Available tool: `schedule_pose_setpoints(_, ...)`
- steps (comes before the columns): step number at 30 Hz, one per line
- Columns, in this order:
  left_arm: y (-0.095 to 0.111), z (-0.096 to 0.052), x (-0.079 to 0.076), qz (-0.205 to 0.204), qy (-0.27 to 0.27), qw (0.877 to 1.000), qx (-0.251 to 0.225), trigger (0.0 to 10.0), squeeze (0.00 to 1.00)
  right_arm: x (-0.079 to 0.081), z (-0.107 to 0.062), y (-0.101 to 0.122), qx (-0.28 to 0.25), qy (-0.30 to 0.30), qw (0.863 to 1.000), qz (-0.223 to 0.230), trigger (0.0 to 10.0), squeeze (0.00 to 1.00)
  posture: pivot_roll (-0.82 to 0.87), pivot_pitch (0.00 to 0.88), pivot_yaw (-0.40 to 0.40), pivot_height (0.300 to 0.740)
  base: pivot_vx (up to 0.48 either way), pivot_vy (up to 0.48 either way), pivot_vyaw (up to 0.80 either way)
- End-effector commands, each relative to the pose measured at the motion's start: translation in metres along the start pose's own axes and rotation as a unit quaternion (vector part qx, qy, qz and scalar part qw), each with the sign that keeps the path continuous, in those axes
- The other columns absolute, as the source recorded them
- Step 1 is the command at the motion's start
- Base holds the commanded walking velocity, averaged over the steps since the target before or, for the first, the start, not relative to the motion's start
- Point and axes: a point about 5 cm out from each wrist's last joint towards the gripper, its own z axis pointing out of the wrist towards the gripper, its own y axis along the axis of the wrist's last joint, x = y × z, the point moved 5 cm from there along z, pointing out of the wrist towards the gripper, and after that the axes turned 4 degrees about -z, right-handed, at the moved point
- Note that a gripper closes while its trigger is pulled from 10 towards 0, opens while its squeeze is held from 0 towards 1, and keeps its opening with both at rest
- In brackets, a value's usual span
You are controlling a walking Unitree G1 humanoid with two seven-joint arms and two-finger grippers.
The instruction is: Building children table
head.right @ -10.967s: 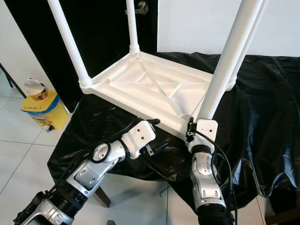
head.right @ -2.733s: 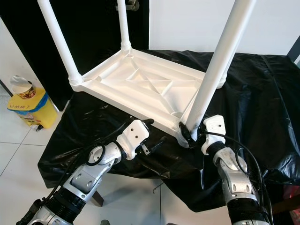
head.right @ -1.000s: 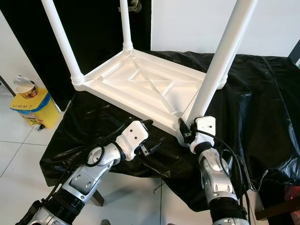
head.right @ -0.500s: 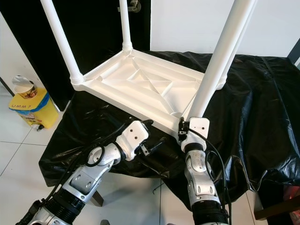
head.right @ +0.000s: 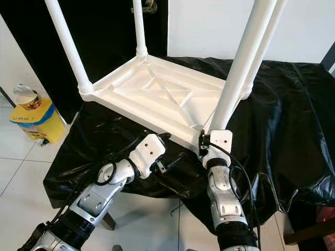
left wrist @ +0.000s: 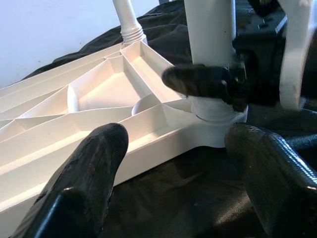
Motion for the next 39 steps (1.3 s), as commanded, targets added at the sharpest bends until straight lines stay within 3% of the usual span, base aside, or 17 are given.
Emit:
schedule_pose_setpoints(1, 0.002, 0.000, -0.001, 0.005, -0.014, 1.000, 0.002, 10.0, 0.00, 0.002, 0.001, 0.001, -0.002, 0.016, 1.000, 0.002, 10.0, 1.00, 0.02, 0.015, -0.069, 0.740, 0.000, 0.000, 0.00)
schedule_pose_setpoints(7, 0.002, 0.000, -0.001, 0.003, -0.010, 1.000, 0.002, 10.0, 0.00, 0.004, -0.002, 0.006, -0.018, 0.047, 0.999, 0.009, 10.0, 1.00, 0.02, 0.016, -0.069, 0.740, 0.000, 0.000, 0.00)
schedule_pose_setpoints(8, 0.002, 0.000, -0.001, 0.003, -0.010, 1.000, 0.002, 10.0, 0.00, 0.005, -0.002, 0.006, -0.020, 0.055, 0.998, 0.010, 10.0, 0.00, 0.02, 0.016, -0.069, 0.740, 0.000, 0.000, 0.00)
schedule_pose_setpoints(9, 0.002, 0.000, -0.001, 0.003, -0.010, 1.000, 0.002, 10.0, 0.00, 0.005, -0.002, 0.006, -0.020, 0.055, 0.998, 0.010, 10.0, 0.00, 0.02, 0.016, -0.069, 0.740, 0.000, 0.000, 0.00)
schedule_pose_setpoints(11, 0.001, -0.001, -0.001, 0.004, -0.010, 1.000, 0.003, 10.0, 0.00, 0.007, -0.008, 0.008, -0.030, 0.124, 0.992, 0.012, 10.0, 0.00, 0.02, 0.019, -0.061, 0.740, 0.000, 0.000, 0.00)
schedule_pose_setpoints(15, 0.001, -0.002, 0.000, 0.005, -0.011, 1.000, 0.004, 10.0, 0.00, 0.007, -0.012, 0.008, -0.031, 0.186, 0.982, 0.009, 10.0, 0.00, 0.02, 0.020, -0.058, 0.740, 0.000, 0.000, 0.00)
schedule_pose_setpoints(19, 0.001, -0.002, 0.001, 0.005, -0.012, 1.000, 0.004, 10.0, 0.00, 0.005, -0.012, 0.008, -0.032, 0.203, 0.979, 0.003, 10.0, 0.00, 0.02, 0.021, -0.052, 0.740, 0.000, 0.000, 0.00)
schedule_pose_setpoints(24, 0.002, -0.002, 0.000, 0.006, -0.016, 1.000, 0.004, 10.0, 0.00, -0.002, -0.003, 0.007, -0.022, 0.262, 0.965, -0.022, 10.0, 0.00, 0.01, 0.022, -0.045, 0.740, 0.000, 0.000, 0.00)
schedule_pose_setpoints(32, 0.002, -0.002, 0.002, 0.008, -0.015, 1.000, 0.004, 10.0, 0.00, 0.011, -0.004, -0.006, 0.006, 0.334, 0.941, -0.048, 10.0, 0.00, 0.02, 0.019, -0.044, 0.740, 0.000, 0.000, 0.00)
schedule_pose_setpoints(33, 0.002, -0.002, 0.002, 0.008, -0.014, 1.000, 0.005, 10.0, 0.00, 0.011, -0.005, -0.008, 0.009, 0.340, 0.939, -0.047, 3.0, 0.00, 0.03, 0.020, -0.045, 0.740, 0.000, 0.000, 0.00)
schedule_pose_setpoints(34, 0.002, -0.002, 0.002, 0.008, -0.014, 1.000, 0.005, 10.0, 0.00, 0.011, -0.005, -0.008, 0.009, 0.340, 0.939, -0.047, 3.0, 0.00, 0.03, 0.020, -0.045, 0.740, 0.000, 0.000, 0.00)
schedule_pose_setpoints(35, 0.002, -0.003, 0.002, 0.008, -0.014, 1.000, 0.005, 10.0, 0.00, 0.011, -0.007, -0.011, 0.012, 0.344, 0.938, -0.047, 0.0, 0.00, 0.03, 0.021, -0.046, 0.740, 0.000, 0.000, 0.00)
schedule_pose_setpoints(39, 0.002, -0.003, 0.002, 0.008, -0.013, 1.000, 0.005, 10.0, 0.00, 0.010, -0.009, -0.014, 0.018, 0.348, 0.936, -0.046, 0.0, 0.00, 0.03, 0.022, -0.046, 0.740, 0.000, 0.000, 0.00)
